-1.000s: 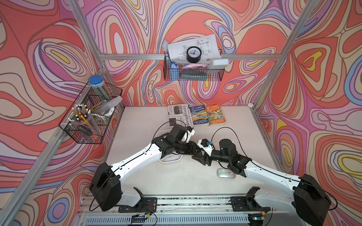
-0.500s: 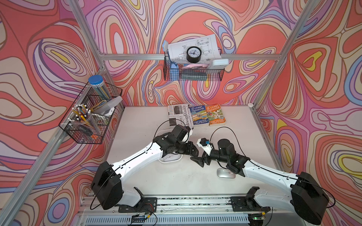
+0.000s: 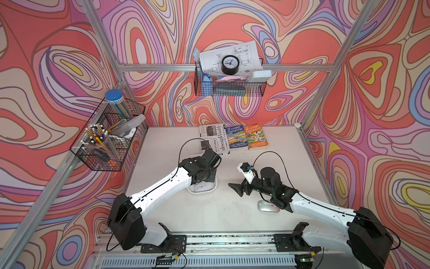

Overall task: Put the mouse in the storage box
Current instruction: Place the mouse in the storage box.

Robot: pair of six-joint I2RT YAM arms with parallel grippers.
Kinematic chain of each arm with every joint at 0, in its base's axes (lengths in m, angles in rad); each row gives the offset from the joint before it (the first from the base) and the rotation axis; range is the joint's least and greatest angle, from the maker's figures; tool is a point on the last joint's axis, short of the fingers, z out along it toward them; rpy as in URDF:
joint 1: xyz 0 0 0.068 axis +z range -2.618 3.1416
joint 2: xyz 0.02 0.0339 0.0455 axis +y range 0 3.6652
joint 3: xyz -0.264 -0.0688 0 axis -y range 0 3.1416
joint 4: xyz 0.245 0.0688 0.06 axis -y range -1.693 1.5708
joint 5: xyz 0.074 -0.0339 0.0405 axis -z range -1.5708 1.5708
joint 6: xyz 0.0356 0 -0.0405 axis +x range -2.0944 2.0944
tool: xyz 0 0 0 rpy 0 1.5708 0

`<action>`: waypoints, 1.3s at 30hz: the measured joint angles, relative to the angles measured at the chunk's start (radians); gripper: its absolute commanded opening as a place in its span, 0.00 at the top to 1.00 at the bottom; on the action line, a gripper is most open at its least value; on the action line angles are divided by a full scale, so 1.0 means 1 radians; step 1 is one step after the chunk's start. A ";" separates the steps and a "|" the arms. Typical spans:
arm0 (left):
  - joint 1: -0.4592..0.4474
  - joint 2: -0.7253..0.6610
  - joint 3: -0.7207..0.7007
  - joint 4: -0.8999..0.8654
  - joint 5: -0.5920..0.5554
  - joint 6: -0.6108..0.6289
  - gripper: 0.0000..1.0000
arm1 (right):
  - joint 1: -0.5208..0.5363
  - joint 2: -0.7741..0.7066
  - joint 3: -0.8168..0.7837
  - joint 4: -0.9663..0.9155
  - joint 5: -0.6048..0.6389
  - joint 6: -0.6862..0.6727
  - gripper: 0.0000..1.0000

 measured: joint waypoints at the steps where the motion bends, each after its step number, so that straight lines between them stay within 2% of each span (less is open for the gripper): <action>1: 0.000 0.001 -0.010 -0.004 -0.021 0.001 1.00 | 0.000 -0.001 -0.002 0.002 0.015 0.008 0.02; 8: 0.005 0.069 -0.033 -0.016 -0.129 0.003 1.00 | 0.000 -0.001 -0.003 -0.002 0.112 0.063 0.02; 20: 0.005 0.168 -0.084 -0.016 -0.194 -0.019 1.00 | 0.000 -0.001 -0.002 -0.031 0.190 0.113 0.02; 26: 0.005 0.170 -0.094 -0.014 -0.196 -0.029 0.84 | 0.000 0.000 -0.001 -0.045 0.229 0.139 0.02; 28: 0.005 0.173 -0.104 -0.013 -0.194 -0.031 0.67 | 0.000 0.000 0.000 -0.046 0.243 0.145 0.02; 32: 0.005 0.174 -0.121 -0.006 -0.186 -0.032 0.46 | -0.004 0.000 0.008 -0.062 0.262 0.163 0.02; 39: 0.005 0.164 -0.139 0.021 -0.122 -0.032 0.26 | -0.011 0.000 0.027 -0.100 0.269 0.195 0.02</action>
